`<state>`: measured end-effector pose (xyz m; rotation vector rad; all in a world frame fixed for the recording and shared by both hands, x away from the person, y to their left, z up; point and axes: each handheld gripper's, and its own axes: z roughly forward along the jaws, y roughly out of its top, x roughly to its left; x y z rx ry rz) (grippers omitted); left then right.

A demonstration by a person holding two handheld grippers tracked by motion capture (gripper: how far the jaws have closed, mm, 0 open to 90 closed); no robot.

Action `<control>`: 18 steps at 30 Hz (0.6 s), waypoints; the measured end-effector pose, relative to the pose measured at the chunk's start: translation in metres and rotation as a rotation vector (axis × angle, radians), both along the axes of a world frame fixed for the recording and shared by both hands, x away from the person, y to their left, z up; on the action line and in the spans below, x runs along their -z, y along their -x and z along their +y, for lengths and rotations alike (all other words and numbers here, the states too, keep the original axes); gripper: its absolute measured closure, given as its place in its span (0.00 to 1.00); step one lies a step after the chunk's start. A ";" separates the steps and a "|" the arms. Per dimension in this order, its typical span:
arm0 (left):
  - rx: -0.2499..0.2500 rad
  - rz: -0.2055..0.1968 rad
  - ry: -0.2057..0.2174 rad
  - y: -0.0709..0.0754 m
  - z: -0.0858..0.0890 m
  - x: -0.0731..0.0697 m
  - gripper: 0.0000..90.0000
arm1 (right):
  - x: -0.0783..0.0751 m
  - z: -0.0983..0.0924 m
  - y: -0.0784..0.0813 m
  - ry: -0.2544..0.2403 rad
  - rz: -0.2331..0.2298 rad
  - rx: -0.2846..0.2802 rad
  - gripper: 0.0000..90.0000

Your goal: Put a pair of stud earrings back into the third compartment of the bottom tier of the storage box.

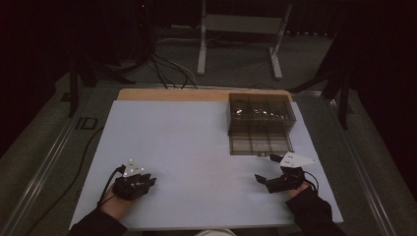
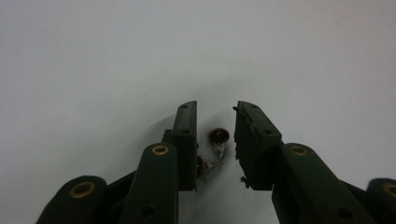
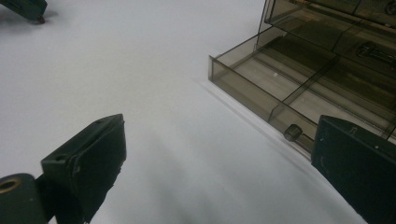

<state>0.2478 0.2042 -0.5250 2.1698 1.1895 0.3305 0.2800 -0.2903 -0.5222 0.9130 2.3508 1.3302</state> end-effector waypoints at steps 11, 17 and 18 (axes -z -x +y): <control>-0.005 0.012 -0.005 -0.003 0.000 0.003 0.89 | 0.000 0.000 0.000 0.001 0.000 0.001 0.04; 0.021 0.015 -0.002 -0.004 -0.003 0.003 0.90 | 0.000 0.000 0.000 0.002 0.000 0.001 0.04; 0.020 0.015 0.000 -0.004 -0.004 0.003 0.91 | 0.000 0.000 0.000 0.004 0.001 0.000 0.04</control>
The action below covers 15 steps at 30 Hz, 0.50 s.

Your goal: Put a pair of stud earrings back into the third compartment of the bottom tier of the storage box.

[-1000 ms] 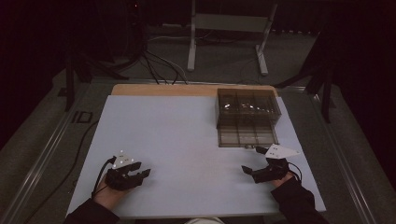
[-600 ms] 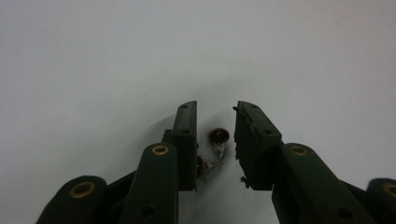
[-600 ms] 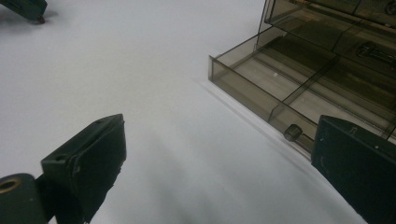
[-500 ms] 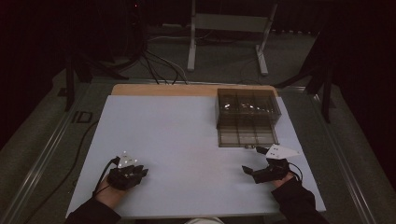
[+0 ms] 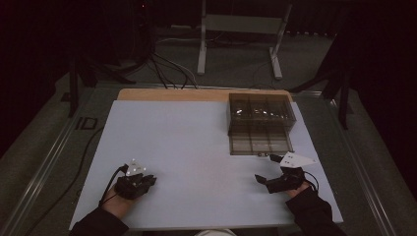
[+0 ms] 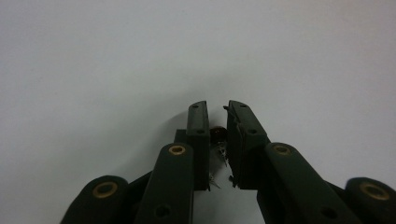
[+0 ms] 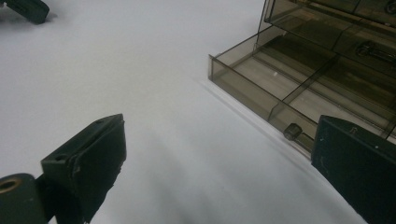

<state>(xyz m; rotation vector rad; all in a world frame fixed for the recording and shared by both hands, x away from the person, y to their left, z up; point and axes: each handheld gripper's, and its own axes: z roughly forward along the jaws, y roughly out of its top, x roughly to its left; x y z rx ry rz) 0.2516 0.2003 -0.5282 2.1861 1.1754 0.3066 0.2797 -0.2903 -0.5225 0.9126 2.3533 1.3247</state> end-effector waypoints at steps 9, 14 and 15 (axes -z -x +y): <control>0.014 -0.010 0.023 -0.002 -0.001 -0.007 0.91 | 0.000 -0.001 0.000 -0.002 -0.002 0.005 0.04; 0.028 -0.015 0.039 -0.002 -0.005 -0.010 0.91 | 0.000 -0.001 0.000 0.000 -0.003 0.003 0.04; 0.026 -0.010 0.045 -0.003 -0.005 -0.010 0.91 | 0.000 0.000 0.000 -0.001 -0.003 0.004 0.04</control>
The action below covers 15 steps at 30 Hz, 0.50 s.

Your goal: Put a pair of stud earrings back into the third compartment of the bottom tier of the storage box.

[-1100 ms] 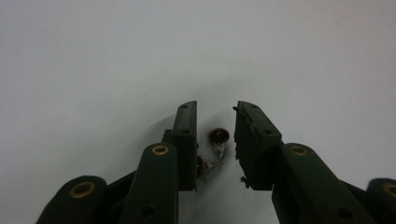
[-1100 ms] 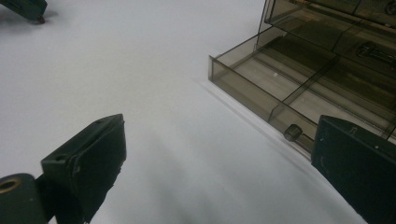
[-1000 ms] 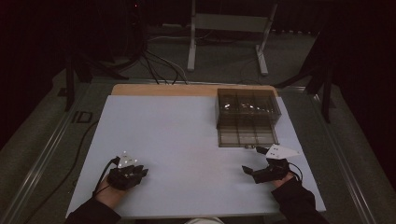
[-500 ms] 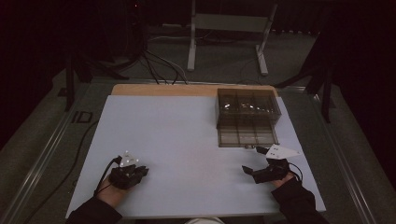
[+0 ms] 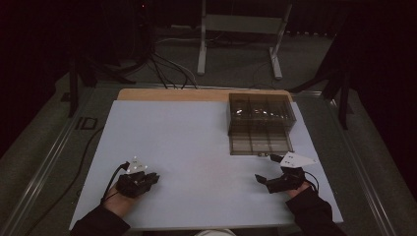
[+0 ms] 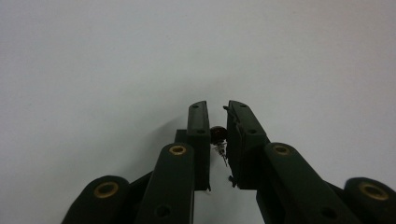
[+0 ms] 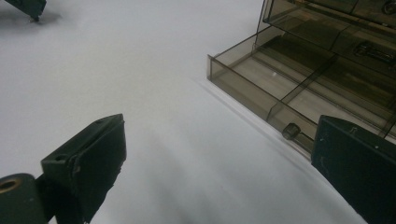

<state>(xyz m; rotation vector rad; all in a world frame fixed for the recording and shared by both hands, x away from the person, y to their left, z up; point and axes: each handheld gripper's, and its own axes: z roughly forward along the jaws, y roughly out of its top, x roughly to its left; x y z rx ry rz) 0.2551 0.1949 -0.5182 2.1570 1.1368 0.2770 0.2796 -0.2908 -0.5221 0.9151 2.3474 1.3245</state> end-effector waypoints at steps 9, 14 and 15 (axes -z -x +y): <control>0.048 -0.004 0.026 -0.003 -0.010 -0.009 0.91 | 0.001 0.001 0.000 -0.003 0.003 -0.005 0.04; 0.096 -0.002 0.036 -0.004 -0.023 -0.013 0.91 | 0.000 0.001 0.001 -0.008 -0.001 -0.005 0.04; 0.106 -0.003 0.037 -0.005 -0.025 -0.014 0.91 | 0.000 0.001 0.001 -0.011 0.002 -0.004 0.04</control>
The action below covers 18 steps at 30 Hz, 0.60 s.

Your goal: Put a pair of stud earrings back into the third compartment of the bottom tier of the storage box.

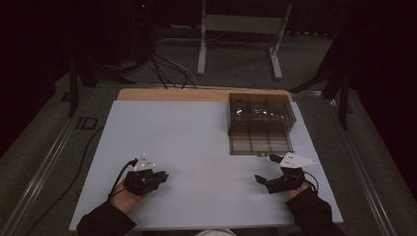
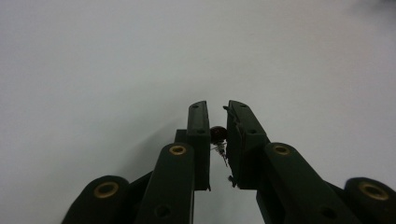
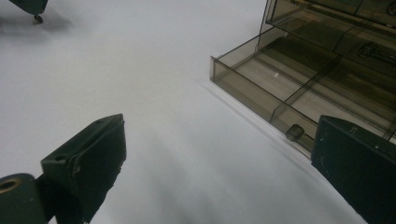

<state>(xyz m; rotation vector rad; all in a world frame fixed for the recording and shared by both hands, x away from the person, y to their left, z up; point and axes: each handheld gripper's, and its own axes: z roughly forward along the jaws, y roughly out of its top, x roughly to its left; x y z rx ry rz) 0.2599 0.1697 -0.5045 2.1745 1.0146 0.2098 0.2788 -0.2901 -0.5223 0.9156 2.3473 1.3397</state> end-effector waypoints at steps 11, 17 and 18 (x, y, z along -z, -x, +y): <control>0.099 0.003 0.039 -0.007 -0.026 -0.011 0.91 | 0.001 0.000 0.000 0.001 0.005 -0.009 0.04; 0.131 -0.001 0.056 -0.014 -0.036 -0.018 0.91 | 0.000 -0.001 0.001 -0.003 0.000 -0.008 0.04; 0.135 -0.005 0.049 -0.016 -0.037 -0.019 0.91 | 0.000 -0.001 0.000 -0.004 0.001 -0.007 0.04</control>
